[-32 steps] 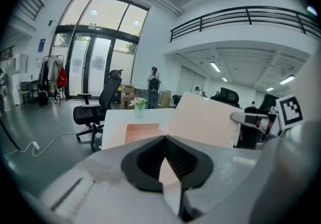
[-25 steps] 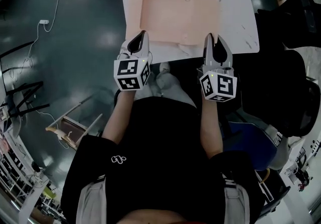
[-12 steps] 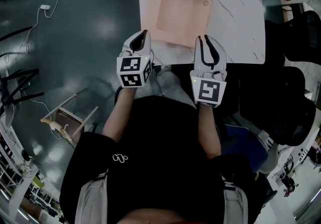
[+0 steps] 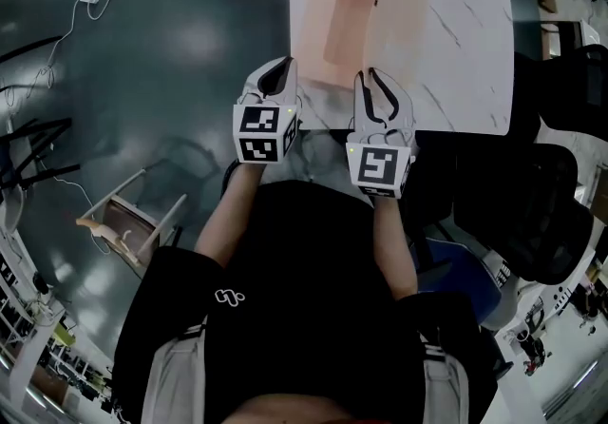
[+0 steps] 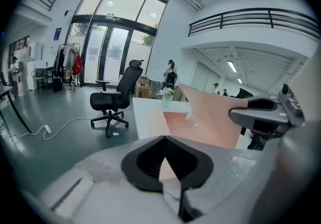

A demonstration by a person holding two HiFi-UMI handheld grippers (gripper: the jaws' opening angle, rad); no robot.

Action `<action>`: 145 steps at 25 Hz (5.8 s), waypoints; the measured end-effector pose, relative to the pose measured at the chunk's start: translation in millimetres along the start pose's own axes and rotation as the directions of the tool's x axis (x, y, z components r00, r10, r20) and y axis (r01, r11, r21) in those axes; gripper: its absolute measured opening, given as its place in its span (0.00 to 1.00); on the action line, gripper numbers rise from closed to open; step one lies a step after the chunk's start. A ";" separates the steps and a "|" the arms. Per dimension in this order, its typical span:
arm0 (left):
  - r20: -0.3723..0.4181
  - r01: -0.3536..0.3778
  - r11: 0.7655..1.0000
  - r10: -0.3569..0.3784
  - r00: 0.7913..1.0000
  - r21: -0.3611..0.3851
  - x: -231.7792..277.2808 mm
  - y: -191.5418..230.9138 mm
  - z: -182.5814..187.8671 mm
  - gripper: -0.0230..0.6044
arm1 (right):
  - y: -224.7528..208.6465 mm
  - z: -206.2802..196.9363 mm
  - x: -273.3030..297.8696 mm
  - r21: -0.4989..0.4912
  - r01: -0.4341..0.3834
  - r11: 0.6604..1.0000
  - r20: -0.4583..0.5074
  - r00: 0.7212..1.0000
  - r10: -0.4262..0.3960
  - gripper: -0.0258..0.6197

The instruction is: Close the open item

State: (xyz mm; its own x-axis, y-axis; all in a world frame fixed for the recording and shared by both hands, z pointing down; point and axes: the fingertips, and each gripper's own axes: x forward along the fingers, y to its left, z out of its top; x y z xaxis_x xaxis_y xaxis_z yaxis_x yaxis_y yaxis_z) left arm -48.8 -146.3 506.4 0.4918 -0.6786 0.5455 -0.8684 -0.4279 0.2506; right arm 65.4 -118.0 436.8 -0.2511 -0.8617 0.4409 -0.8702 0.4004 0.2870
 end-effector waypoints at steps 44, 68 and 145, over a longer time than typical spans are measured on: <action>-0.146 0.138 0.990 -0.140 0.979 -0.022 41.0 27.3 -21.1 0.04 | 123.4 -78.0 98.0 0.008 -0.531 0.847 -0.337 0.796 0.502 0.26; -0.227 0.158 0.985 -0.170 0.959 -0.071 45.5 31.4 -42.7 0.04 | 64.5 -50.2 137.8 0.431 -0.532 0.729 -0.077 0.783 0.617 0.09; 0.258 0.170 0.973 -0.207 0.944 0.159 13.3 -80.7 159.5 0.04 | -120.8 71.7 -4.4 0.409 -0.085 0.909 0.355 0.932 -0.073 0.04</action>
State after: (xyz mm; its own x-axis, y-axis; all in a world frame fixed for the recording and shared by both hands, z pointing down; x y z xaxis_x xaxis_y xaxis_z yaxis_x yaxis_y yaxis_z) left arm 38.0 -216.0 365.9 0.6602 -0.7059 0.2565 -0.7510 -0.6264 0.2091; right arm 141.2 -185.0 339.2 -0.3211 -0.9430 0.0880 -0.9428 0.3094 -0.1242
